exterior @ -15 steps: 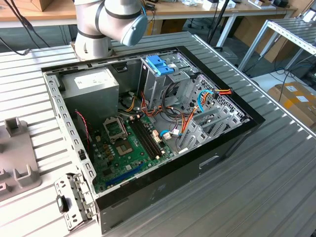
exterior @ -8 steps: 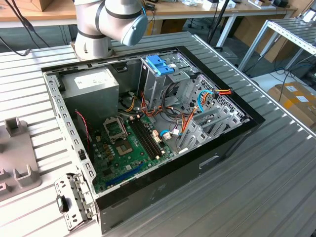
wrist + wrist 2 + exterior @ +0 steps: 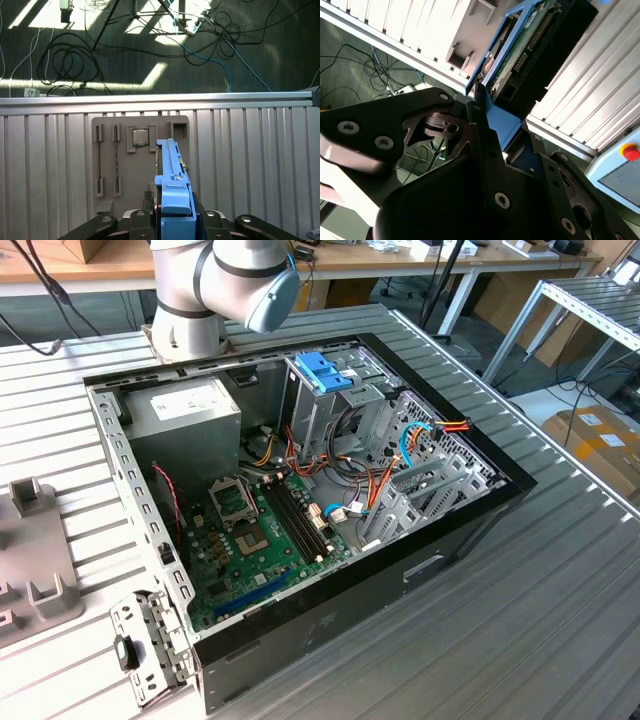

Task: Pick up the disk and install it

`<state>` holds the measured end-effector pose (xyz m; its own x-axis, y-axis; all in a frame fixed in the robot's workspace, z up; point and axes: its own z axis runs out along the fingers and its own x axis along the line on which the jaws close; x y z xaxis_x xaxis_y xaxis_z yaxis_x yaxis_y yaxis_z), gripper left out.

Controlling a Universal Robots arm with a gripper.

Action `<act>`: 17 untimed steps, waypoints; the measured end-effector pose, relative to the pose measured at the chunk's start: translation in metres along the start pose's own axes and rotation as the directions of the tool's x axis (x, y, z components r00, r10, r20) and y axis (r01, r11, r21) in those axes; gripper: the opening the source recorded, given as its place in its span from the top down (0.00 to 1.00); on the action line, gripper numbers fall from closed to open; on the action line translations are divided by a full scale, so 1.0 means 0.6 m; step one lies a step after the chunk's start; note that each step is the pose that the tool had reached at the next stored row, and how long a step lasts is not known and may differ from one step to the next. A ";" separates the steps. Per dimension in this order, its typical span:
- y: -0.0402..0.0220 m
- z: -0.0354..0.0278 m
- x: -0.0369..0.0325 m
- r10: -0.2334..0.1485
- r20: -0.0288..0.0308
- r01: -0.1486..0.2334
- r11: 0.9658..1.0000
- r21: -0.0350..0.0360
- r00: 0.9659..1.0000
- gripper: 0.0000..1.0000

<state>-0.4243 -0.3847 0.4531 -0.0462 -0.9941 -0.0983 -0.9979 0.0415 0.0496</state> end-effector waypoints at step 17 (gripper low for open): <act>-0.023 0.006 0.000 -0.003 -0.001 0.003 1.000 -0.003 1.000 0.63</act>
<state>-0.4109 -0.3847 0.4489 -0.0433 -0.9943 -0.0975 -0.9979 0.0383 0.0519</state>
